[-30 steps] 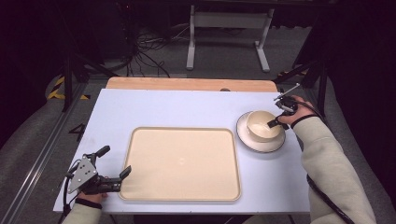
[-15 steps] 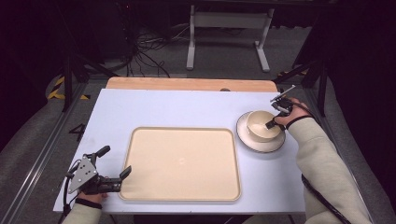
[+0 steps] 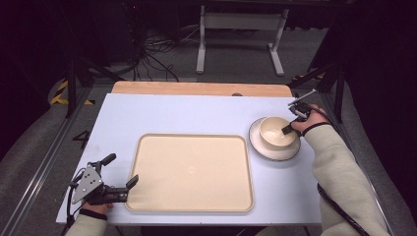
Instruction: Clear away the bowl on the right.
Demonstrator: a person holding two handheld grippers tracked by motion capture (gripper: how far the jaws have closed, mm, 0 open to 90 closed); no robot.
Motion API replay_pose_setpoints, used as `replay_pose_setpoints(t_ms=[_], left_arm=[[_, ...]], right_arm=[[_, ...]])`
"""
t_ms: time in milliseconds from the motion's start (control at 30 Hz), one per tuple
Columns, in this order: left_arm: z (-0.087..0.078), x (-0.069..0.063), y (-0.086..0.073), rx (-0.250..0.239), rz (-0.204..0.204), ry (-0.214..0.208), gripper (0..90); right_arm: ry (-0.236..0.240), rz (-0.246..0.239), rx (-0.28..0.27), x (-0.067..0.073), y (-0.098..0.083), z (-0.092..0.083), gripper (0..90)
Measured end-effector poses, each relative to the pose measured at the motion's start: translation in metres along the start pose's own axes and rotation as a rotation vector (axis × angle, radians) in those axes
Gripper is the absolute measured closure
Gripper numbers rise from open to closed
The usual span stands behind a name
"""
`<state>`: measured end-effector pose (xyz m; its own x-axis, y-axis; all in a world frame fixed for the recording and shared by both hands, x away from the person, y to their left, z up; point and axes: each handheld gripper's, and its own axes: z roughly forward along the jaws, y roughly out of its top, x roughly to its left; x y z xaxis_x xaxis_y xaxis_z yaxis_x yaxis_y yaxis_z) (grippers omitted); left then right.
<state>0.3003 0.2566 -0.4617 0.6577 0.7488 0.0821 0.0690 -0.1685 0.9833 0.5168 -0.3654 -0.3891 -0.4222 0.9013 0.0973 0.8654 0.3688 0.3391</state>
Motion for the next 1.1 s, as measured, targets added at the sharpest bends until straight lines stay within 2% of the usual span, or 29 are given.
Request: replay_pose_setpoints(t_ms=[467, 1100], left_arm=[[0.0, 0.0, 0.0, -0.001, -0.002, 0.002, 0.2], [0.0, 0.0, 0.0, -0.003, -0.001, 0.002, 0.2]], right_arm=[[-0.015, 0.032, -0.015, 0.006, 0.001, -0.008, 84.6], [-0.074, -0.003, -0.001, 0.015, 0.001, -0.023, 83.0]])
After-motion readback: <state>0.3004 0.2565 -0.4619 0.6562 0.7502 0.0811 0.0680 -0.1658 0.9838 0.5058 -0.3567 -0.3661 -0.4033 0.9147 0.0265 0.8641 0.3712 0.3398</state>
